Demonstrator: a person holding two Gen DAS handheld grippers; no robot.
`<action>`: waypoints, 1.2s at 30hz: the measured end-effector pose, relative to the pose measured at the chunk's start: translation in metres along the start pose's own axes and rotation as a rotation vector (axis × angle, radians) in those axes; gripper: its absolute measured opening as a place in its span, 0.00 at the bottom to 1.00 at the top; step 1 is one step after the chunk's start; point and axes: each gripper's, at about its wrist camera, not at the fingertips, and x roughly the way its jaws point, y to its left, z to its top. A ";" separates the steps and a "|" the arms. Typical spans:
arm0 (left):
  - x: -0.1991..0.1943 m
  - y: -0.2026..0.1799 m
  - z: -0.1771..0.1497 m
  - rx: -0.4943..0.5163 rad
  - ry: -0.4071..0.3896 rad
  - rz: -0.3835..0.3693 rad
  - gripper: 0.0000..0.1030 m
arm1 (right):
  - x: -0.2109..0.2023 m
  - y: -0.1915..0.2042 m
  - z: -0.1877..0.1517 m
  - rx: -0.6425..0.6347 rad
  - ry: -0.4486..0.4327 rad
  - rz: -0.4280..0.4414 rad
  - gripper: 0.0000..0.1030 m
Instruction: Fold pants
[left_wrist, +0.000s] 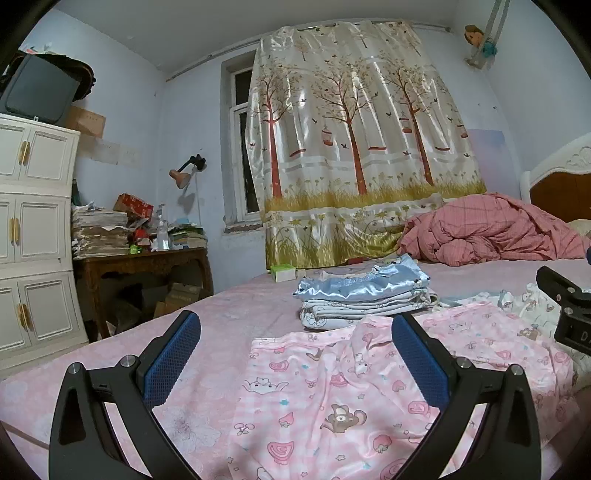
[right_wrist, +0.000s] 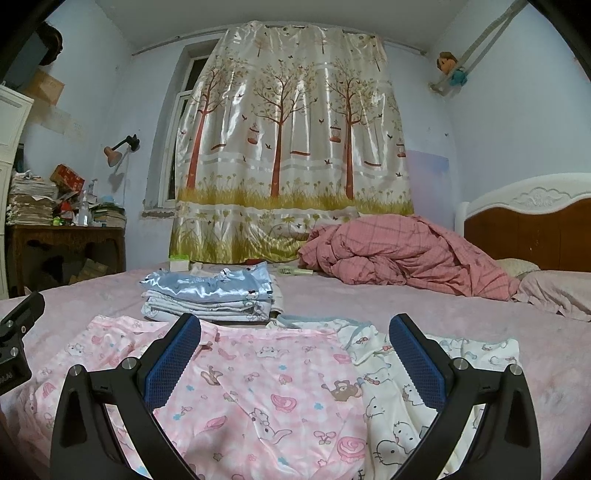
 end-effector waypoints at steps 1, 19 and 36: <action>0.000 0.001 -0.001 0.002 -0.001 0.000 1.00 | 0.000 0.000 0.000 -0.001 0.000 0.000 0.99; 0.006 0.010 -0.005 -0.009 0.014 0.002 1.00 | 0.016 -0.007 -0.009 0.050 0.088 0.019 0.99; 0.014 0.024 -0.006 -0.023 0.023 0.025 1.00 | 0.003 0.031 -0.005 -0.118 0.050 0.060 0.99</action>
